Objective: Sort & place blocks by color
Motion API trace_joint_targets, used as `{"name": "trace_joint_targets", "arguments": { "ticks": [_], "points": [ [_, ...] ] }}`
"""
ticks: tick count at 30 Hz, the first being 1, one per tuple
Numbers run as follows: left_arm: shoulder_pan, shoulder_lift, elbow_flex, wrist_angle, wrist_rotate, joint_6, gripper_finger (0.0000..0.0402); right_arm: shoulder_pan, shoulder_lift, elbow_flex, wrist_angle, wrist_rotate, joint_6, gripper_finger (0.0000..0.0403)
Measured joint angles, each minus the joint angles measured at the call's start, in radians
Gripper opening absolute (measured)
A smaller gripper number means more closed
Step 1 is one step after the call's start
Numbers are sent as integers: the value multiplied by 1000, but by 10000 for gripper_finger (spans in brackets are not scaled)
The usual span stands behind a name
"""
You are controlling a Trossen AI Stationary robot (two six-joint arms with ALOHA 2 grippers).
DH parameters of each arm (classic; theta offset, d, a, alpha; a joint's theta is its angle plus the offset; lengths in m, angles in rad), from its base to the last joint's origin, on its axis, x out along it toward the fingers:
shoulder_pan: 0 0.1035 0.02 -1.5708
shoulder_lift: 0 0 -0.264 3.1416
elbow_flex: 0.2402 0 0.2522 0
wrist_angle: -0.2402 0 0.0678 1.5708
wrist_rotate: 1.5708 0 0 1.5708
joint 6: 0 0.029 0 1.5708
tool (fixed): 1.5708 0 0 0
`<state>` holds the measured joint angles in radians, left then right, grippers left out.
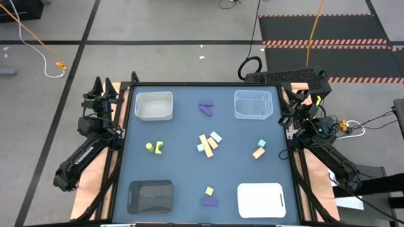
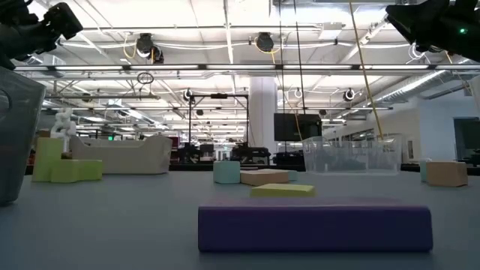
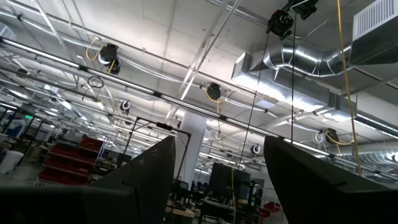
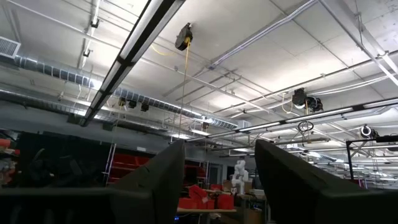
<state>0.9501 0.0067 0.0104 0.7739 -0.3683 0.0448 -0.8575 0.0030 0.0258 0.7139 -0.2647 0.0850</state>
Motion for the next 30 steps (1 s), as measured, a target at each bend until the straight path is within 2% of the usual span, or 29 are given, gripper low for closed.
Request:
{"name": "trace_joint_targets", "arguments": {
  "ticks": [26,28,30],
  "points": [
    [0,0,0,0,0,0,244,0,0,0,5,0,7,187],
    [0,0,0,0,0,0,244,0,0,0,4,0,39,187],
    [0,0,0,0,0,0,244,0,0,0,-26,-3,157,187]
  ]
}}
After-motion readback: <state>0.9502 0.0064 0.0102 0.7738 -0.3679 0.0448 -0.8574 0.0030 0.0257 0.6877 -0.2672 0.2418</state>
